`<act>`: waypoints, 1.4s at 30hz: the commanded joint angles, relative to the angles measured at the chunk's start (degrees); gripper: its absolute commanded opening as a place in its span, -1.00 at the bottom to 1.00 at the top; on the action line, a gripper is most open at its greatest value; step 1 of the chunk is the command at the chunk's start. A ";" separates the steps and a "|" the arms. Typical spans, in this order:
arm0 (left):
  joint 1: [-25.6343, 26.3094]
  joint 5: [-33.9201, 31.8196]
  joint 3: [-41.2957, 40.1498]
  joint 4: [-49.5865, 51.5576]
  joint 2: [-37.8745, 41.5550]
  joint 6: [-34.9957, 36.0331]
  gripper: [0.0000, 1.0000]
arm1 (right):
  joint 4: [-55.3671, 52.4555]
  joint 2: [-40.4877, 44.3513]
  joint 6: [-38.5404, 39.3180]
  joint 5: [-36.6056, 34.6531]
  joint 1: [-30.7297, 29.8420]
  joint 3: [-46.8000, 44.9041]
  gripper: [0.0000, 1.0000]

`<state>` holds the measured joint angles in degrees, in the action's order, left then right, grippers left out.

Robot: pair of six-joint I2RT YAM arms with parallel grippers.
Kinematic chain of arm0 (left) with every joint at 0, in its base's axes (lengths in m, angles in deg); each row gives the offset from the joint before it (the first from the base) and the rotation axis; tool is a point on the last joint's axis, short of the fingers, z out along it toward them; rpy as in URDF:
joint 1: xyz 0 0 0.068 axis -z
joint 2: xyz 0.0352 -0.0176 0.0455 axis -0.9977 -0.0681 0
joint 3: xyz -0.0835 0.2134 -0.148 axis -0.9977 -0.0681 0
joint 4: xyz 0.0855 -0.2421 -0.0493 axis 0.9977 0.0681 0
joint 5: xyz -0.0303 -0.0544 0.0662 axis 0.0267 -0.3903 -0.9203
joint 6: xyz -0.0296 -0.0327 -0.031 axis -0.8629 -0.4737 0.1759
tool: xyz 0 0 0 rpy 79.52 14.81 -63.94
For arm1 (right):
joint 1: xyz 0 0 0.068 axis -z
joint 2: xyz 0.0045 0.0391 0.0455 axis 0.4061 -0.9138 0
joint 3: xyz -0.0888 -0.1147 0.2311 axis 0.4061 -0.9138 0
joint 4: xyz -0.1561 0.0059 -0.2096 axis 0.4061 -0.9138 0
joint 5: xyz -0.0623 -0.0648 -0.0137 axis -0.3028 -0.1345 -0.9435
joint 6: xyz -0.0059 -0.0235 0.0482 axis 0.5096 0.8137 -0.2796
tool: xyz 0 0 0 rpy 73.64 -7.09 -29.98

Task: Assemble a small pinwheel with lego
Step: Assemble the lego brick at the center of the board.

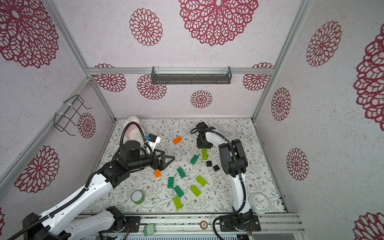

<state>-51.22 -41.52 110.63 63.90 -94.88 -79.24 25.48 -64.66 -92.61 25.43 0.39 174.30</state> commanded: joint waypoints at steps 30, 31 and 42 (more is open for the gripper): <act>2.14 -8.87 0.01 1.79 6.45 3.10 0.94 | 2.11 27.87 -17.13 -3.75 -11.71 -17.40 0.22; 2.61 -9.57 0.00 1.96 6.69 3.44 0.94 | 3.45 28.91 -19.85 -3.44 -13.07 -19.67 0.24; 6.73 -11.57 1.14 4.46 8.22 4.91 0.94 | 6.06 23.87 -36.22 -7.19 -19.84 -25.52 0.29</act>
<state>-45.58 -51.62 110.63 67.40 -88.15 -76.12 31.32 -40.83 -122.92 21.26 -19.72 148.92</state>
